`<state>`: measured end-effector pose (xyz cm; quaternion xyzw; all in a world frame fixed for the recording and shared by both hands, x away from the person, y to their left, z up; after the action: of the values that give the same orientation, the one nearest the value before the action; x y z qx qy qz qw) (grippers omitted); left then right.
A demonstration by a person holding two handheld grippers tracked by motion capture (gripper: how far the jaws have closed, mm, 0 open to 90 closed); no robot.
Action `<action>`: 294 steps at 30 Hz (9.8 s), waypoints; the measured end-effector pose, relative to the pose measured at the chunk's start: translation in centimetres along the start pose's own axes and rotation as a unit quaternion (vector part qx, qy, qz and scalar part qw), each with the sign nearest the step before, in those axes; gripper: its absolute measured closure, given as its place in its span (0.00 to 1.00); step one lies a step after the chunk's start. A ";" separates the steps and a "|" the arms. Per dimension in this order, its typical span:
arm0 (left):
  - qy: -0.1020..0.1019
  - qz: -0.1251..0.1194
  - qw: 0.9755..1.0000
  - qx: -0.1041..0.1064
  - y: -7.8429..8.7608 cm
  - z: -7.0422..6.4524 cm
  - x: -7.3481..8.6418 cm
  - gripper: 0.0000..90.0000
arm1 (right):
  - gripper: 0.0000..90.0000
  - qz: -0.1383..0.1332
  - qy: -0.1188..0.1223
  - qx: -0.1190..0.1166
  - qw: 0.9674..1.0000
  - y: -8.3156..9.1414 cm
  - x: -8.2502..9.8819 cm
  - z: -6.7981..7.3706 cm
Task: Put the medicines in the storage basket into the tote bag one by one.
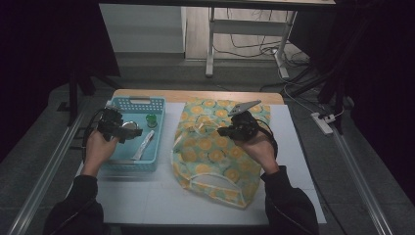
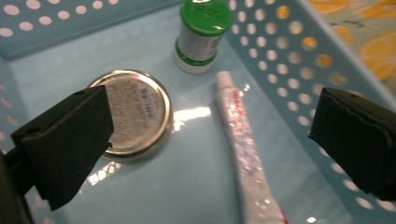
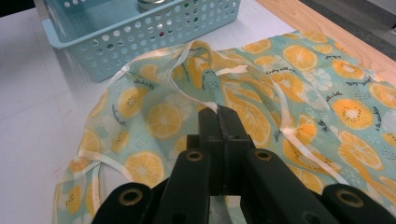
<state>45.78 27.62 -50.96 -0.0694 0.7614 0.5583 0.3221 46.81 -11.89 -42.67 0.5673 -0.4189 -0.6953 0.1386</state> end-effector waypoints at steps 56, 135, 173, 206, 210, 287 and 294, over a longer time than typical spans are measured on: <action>0.024 0.162 0.984 -0.063 -5.8 3.5 -0.6 0.22 | 1.00 -0.005 0.006 -0.001 1.000 0.2 0.0 0.0; -0.154 0.065 0.980 0.107 1.8 -13.9 -0.9 0.22 | 1.00 -0.025 -0.003 0.009 1.000 0.2 0.2 -0.6; -0.231 0.067 0.959 0.149 -6.1 -22.9 -4.4 0.22 | 1.00 -0.035 -0.007 0.014 0.999 0.4 0.2 -0.8; -0.199 0.042 0.969 0.138 -12.5 -23.3 -7.5 0.22 | 1.00 -0.023 -0.012 0.019 0.999 -0.4 0.6 -1.2; -0.193 0.041 0.971 0.133 -13.2 -23.1 -7.6 0.22 | 1.00 -0.020 -0.014 0.020 1.000 -0.6 0.8 -1.4; -0.160 0.026 0.978 0.132 -1.9 -15.8 -4.2 0.01 | 1.00 -0.025 -0.004 0.021 0.999 -0.5 0.8 -1.3; -0.137 0.020 0.985 0.100 -0.9 -13.4 -3.6 0.01 | 1.00 -0.026 -0.004 0.022 0.999 -0.5 0.8 -1.3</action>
<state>43.45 14.40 -47.37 0.0553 0.7636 0.4896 0.4174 47.88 -12.67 -43.53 0.5778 -0.4204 -0.6915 0.1062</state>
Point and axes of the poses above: each handheld gripper's, and its own axes: y roughly backward along the jaws, x roughly out of its underside, z roughly to its left, the point moved 4 cm from there along -y, roughly forward along the jaws, and after that the axes turned 4 degrees about z, right-handed, at the moved point
